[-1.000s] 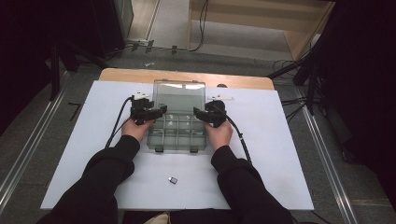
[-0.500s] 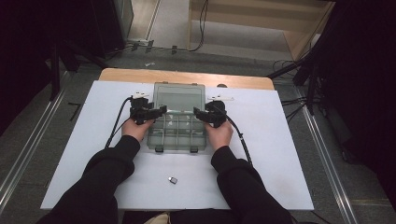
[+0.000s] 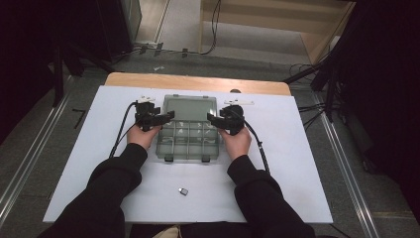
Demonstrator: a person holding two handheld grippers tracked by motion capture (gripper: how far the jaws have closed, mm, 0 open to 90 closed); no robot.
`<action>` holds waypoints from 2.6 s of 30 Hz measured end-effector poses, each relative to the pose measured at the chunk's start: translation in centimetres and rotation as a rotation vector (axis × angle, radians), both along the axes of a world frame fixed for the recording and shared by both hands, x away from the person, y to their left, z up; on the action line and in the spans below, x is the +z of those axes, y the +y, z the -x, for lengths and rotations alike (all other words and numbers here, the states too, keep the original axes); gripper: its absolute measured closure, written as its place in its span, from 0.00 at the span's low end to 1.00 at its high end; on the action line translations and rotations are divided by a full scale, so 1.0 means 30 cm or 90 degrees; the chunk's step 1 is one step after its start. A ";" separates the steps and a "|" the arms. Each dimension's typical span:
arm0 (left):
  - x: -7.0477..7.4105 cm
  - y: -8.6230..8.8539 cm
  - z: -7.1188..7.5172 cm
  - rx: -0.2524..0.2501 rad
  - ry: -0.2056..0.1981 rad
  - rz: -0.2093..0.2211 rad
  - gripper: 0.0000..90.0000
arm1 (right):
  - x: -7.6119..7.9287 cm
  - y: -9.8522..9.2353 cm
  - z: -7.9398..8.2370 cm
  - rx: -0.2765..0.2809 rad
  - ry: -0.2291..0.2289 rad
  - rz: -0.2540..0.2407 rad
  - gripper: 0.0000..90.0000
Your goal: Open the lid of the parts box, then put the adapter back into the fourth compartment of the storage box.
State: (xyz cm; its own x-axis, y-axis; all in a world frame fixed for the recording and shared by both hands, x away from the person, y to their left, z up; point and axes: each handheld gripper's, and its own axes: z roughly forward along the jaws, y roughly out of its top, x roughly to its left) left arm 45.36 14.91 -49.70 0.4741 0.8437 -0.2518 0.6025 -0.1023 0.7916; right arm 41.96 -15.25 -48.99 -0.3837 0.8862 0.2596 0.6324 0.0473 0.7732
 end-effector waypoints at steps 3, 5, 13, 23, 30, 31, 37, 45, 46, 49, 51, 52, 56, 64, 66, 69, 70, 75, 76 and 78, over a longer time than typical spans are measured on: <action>0.019 0.004 0.007 0.001 0.002 0.002 0.34 | 0.022 0.000 0.018 0.019 0.001 -0.002 0.42; 0.031 0.006 0.012 0.000 0.008 0.008 0.33 | 0.035 -0.001 0.031 0.030 0.001 -0.007 0.41; 0.075 0.015 0.049 -0.017 0.022 0.008 0.33 | 0.076 -0.015 0.090 0.082 0.011 -0.010 0.40; 0.099 0.008 0.120 -0.059 0.029 -0.007 0.33 | 0.096 -0.042 0.162 0.136 0.022 -0.020 0.40; 0.124 0.009 0.174 -0.089 0.027 -0.005 0.33 | 0.090 -0.058 0.204 0.167 0.032 -0.023 0.40; 0.128 0.011 0.182 -0.094 0.026 -0.005 0.33 | 0.094 -0.060 0.209 0.170 0.031 -0.021 0.40; 0.147 0.024 0.220 -0.110 0.028 0.004 0.33 | 0.114 -0.068 0.238 0.193 0.024 -0.034 0.40; 0.165 0.046 0.263 -0.113 0.032 0.021 0.33 | 0.122 -0.063 0.280 0.234 0.027 -0.030 0.40; 0.166 0.049 0.268 -0.114 0.032 0.021 0.33 | 0.124 -0.065 0.283 0.236 0.027 -0.032 0.40; 0.168 0.056 0.283 -0.120 0.036 0.016 0.33 | 0.130 -0.073 0.296 0.244 0.024 -0.037 0.40; 0.168 0.060 0.294 -0.126 0.041 0.016 0.33 | 0.134 -0.079 0.305 0.249 0.022 -0.039 0.40; 0.168 0.062 0.300 -0.129 0.041 0.013 0.33 | 0.136 -0.081 0.310 0.251 0.024 -0.040 0.40; 0.168 0.066 0.322 -0.131 0.043 0.011 0.33 | 0.134 -0.087 0.328 0.261 0.020 -0.042 0.40; 0.173 0.062 0.367 -0.150 0.045 0.008 0.33 | 0.130 -0.083 0.349 0.279 0.023 -0.041 0.40; 0.172 0.061 0.377 -0.156 0.048 0.007 0.33 | 0.127 -0.083 0.355 0.285 0.023 -0.040 0.40; 0.165 0.064 0.388 -0.168 0.058 0.020 0.33 | 0.121 -0.079 0.363 0.292 0.029 -0.037 0.40; 0.163 0.067 0.392 -0.169 0.059 0.024 0.33 | 0.119 -0.077 0.365 0.294 0.030 -0.035 0.40; 0.162 0.079 0.413 -0.174 0.057 0.027 0.33 | 0.112 -0.072 0.375 0.300 0.034 -0.038 0.40; 0.162 0.082 0.418 -0.178 0.057 0.023 0.33 | 0.110 -0.072 0.378 0.301 0.034 -0.039 0.40; 0.162 0.084 0.428 -0.180 0.058 0.022 0.33 | 0.109 -0.071 0.384 0.304 0.036 -0.040 0.40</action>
